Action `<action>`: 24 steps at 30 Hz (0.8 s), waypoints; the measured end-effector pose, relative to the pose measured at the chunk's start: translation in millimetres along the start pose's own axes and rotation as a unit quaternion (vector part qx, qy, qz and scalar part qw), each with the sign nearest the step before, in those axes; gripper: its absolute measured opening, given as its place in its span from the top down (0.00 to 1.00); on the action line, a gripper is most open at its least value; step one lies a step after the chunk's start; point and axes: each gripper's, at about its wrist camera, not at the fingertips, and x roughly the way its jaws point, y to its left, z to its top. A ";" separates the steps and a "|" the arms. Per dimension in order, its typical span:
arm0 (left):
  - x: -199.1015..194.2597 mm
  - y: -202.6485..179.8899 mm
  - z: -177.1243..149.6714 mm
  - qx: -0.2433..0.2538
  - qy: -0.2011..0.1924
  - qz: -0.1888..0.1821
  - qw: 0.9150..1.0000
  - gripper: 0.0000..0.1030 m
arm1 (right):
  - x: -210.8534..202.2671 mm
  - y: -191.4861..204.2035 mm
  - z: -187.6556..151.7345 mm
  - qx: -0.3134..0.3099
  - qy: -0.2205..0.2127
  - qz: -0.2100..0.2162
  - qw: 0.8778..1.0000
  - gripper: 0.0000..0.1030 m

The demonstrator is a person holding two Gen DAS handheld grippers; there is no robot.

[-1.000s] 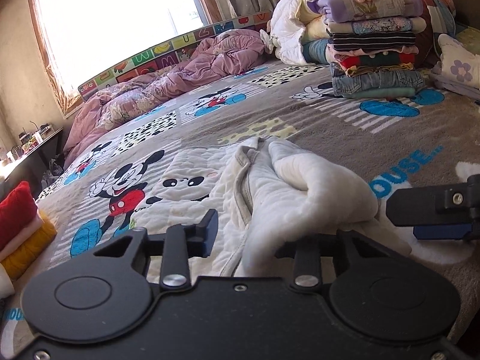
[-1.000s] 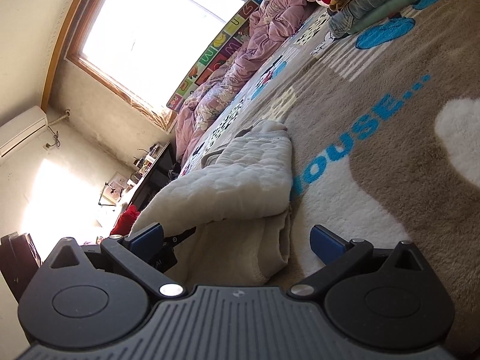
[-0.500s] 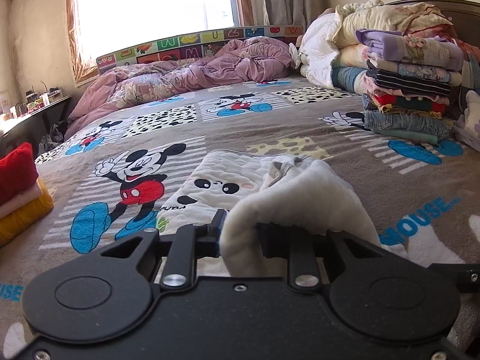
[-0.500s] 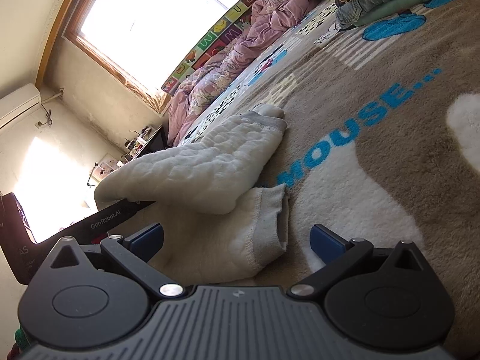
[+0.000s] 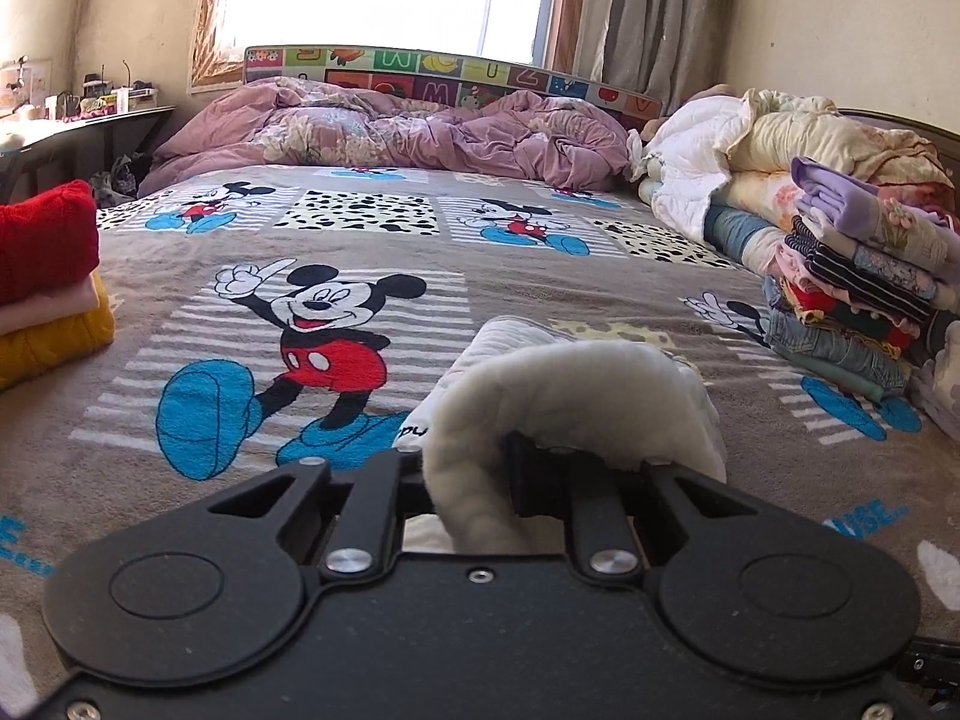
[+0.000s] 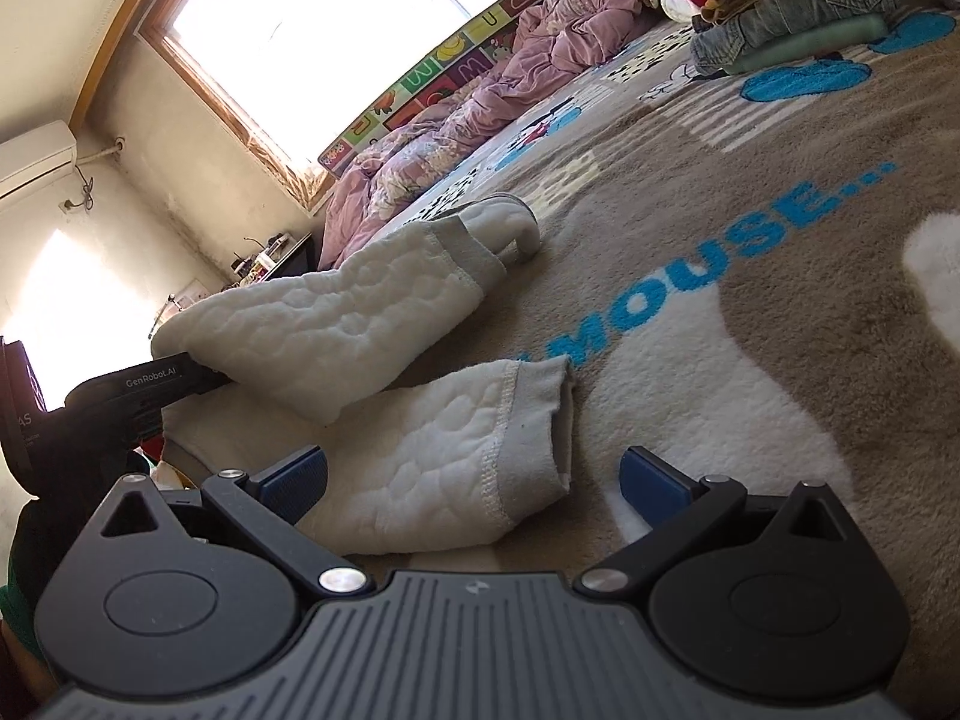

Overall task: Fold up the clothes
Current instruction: 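Close the left gripper on the white garment's folded edge, then lift the garment edge with the left gripper and pull it open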

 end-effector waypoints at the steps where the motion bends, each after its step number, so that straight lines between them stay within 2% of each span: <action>1: 0.0 5.3 1.1 -0.007 -0.001 -0.002 1.000 0.85 | 0.3 1.5 -0.9 -0.006 0.000 -0.003 1.000 0.00; 11: 1.2 59.2 5.7 -0.083 -0.002 -0.012 0.996 0.85 | 2.3 12.2 -5.0 -0.035 -0.002 -0.024 0.999 0.00; 20: -3.4 97.9 -0.9 -0.134 -0.002 0.004 0.991 0.85 | 9.6 23.3 0.7 -0.032 0.010 -0.050 0.998 0.00; 24: -7.0 116.2 -3.3 -0.152 -0.005 0.016 0.988 0.85 | 14.6 28.9 3.9 -0.032 0.018 -0.045 0.998 0.00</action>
